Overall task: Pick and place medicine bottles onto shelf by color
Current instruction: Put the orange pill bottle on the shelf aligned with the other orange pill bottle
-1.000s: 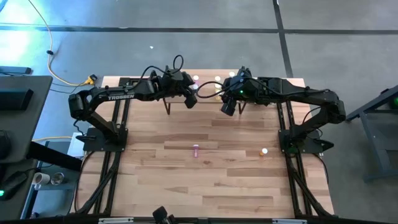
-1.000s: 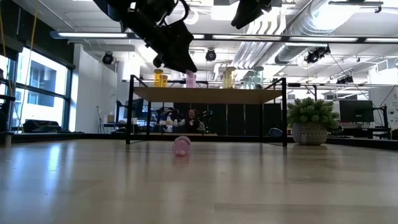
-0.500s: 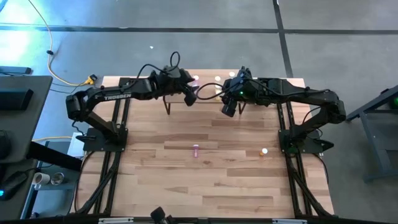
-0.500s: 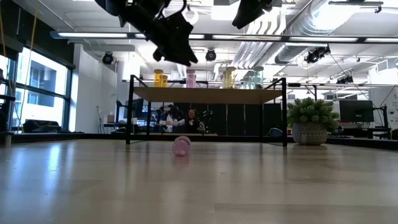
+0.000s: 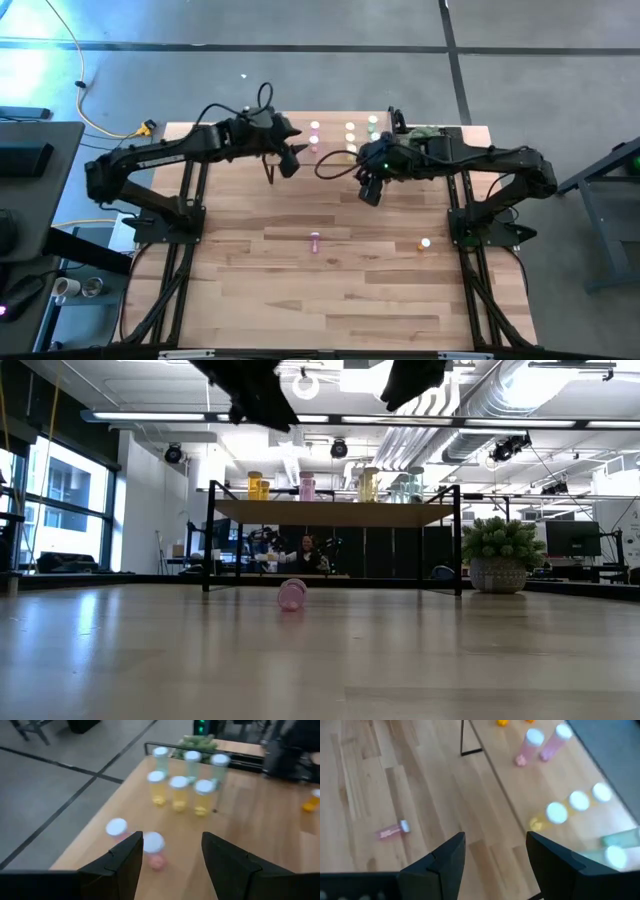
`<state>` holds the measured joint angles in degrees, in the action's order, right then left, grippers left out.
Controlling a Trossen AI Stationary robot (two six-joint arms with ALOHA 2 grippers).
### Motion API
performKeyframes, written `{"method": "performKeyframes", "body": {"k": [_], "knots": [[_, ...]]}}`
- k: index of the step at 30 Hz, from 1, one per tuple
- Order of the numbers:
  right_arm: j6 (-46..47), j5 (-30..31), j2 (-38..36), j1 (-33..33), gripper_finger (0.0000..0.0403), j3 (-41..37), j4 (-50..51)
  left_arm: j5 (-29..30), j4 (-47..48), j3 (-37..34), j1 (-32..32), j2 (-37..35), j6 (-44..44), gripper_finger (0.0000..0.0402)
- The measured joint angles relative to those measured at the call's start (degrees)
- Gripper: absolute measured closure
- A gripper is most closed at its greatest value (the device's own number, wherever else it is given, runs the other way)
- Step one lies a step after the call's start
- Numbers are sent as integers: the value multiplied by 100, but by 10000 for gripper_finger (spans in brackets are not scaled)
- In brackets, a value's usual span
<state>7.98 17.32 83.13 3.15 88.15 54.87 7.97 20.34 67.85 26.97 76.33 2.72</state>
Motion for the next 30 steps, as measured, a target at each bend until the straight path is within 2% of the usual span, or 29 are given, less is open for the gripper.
{"method": "performKeyframes", "body": {"k": [6, 14, 23, 30], "knots": [[652, 2, 0, -219, 201, -225, 52, 4, 558, -73, -513, -541, -98, 208], [1434, 4, 2, -663, 201, -818, 309, 63, 318, -907, -1322, -1196, -807, 209], [2917, 27, 2, -1434, 201, -1991, 27, 1171, -92, -1584, -2196, -1291, -1239, 209], [4887, 255, 2, -2313, 201, -2561, -35, 1506, -215, -1884, -2480, -1291, -1475, 209]]}}
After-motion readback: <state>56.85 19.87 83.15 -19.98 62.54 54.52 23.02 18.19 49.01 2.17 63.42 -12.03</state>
